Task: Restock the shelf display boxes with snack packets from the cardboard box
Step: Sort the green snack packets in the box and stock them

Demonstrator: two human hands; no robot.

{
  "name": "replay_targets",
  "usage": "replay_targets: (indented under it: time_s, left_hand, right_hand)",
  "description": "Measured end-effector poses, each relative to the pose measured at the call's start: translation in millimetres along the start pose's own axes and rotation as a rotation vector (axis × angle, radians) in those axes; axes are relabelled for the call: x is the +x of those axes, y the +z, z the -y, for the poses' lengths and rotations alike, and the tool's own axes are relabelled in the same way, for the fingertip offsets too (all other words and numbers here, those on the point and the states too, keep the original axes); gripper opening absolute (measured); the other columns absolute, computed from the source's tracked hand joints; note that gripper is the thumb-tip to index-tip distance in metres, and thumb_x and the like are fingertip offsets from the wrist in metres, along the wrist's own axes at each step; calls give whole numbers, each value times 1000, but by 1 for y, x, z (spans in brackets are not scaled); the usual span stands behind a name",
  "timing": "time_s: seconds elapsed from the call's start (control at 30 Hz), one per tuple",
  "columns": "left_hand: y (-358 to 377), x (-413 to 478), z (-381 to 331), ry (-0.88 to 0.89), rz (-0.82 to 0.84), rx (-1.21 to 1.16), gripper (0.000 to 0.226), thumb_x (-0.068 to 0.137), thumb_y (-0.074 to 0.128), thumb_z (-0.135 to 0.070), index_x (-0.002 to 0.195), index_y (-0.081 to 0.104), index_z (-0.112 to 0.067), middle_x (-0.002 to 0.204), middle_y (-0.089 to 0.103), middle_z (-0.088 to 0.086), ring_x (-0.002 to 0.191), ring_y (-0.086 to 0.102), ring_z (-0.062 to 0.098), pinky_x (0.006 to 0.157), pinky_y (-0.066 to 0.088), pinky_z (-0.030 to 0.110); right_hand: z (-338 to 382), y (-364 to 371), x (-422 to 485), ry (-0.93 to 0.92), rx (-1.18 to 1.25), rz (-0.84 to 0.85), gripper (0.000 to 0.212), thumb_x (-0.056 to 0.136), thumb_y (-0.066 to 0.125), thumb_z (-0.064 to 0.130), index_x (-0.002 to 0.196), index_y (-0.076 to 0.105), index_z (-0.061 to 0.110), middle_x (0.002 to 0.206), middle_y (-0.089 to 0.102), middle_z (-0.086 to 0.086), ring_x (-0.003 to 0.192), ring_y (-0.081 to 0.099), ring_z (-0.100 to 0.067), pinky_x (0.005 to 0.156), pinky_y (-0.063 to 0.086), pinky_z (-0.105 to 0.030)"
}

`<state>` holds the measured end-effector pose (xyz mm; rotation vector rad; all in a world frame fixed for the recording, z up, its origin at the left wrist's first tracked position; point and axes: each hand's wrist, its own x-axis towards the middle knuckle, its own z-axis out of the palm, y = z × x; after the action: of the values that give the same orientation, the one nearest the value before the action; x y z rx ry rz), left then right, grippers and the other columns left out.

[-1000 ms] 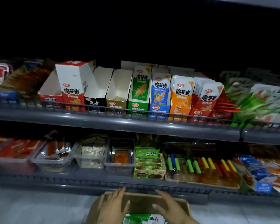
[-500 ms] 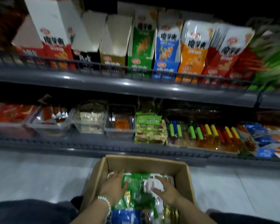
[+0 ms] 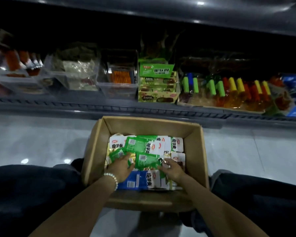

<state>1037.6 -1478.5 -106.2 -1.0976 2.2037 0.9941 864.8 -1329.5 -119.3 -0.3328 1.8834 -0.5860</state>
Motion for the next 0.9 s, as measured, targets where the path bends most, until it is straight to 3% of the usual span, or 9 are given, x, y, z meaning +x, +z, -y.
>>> replay_targets:
  time_s: [0.1,0.17,0.23,0.4,0.5,0.57,0.63,0.7,0.9]
  left_hand:
    - [10,8,-1,-17,102,-133,53,101,37,-38,150,23,-24,143,47,11,91,61,11,78,48,26]
    - [17,15,-2,-33,143,-207,51,102,36,-36,150,24,-20,141,49,15,61,42,-3,56,39,12]
    - [23,21,-3,-64,167,-262,50,103,36,-32,149,25,-16,132,55,18,48,37,2,46,35,14]
    - [33,37,-7,-159,183,-432,55,100,43,-35,147,23,-15,89,52,-8,58,44,7,66,48,33]
    - [37,44,-13,-158,177,-535,48,95,55,-34,134,43,-7,117,62,8,90,59,17,83,48,31]
    - [39,46,-13,-120,188,-507,46,93,58,-38,126,55,-7,121,63,9,103,60,20,90,48,31]
    - [38,45,-14,-100,209,-466,41,92,59,-38,120,62,-8,115,66,9,98,62,20,86,49,29]
    - [34,43,-17,-88,182,-451,35,94,57,-35,110,62,-5,99,66,9,76,59,17,71,49,27]
    - [9,54,-21,-79,39,-611,24,97,52,-30,78,52,-15,68,47,0,51,37,10,49,36,21]
  right_hand:
    - [-9,12,11,98,116,-49,57,88,66,21,135,40,2,135,46,-17,130,41,-29,101,36,-29]
    - [-14,18,17,149,179,-86,52,86,68,15,128,43,-2,129,49,-19,125,46,-30,94,38,-26]
    - [-14,21,19,176,208,-119,48,86,68,14,125,44,-3,127,49,-19,113,49,-26,90,40,-26]
    - [-7,25,24,218,276,-165,45,84,71,19,118,46,2,114,48,-9,101,46,-20,87,42,-30]
    - [-9,33,26,229,365,-269,47,78,76,11,112,45,5,107,49,-9,98,48,-21,84,42,-27]
    - [-12,36,27,210,383,-269,39,77,77,11,106,54,3,103,54,-8,95,51,-19,81,44,-24]
    - [-15,34,26,174,383,-210,20,78,77,13,91,64,4,93,63,-5,86,56,-16,73,45,-20]
    - [-15,31,26,130,442,-177,13,79,75,12,74,64,11,80,65,-1,79,59,-16,66,47,-18]
    - [11,21,35,34,799,-305,7,83,68,3,79,64,7,89,66,-9,86,62,-24,73,54,-22]
